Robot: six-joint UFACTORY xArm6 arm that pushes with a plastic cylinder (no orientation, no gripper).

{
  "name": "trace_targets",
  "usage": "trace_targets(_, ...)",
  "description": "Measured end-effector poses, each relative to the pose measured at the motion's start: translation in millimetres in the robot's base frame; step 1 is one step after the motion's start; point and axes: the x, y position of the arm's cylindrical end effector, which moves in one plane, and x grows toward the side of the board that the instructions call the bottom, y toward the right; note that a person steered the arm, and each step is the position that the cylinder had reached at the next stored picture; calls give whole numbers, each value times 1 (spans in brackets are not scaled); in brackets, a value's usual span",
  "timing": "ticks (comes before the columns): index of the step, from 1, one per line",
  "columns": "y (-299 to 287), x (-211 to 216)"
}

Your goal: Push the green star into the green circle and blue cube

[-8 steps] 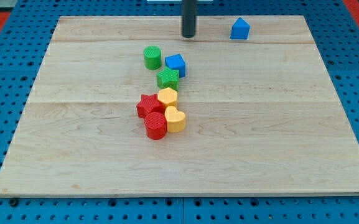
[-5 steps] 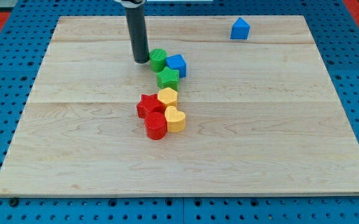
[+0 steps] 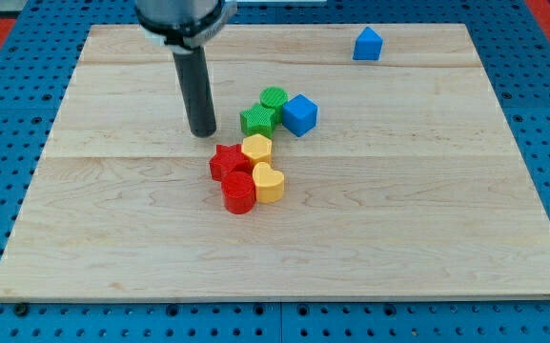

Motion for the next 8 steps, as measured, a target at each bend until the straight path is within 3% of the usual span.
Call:
trace_targets(3,88,-26)
trace_targets(4,65,-26)
trace_targets(6,42,-137)
trace_targets(7,87,-178)
trace_targets(8,138,-188)
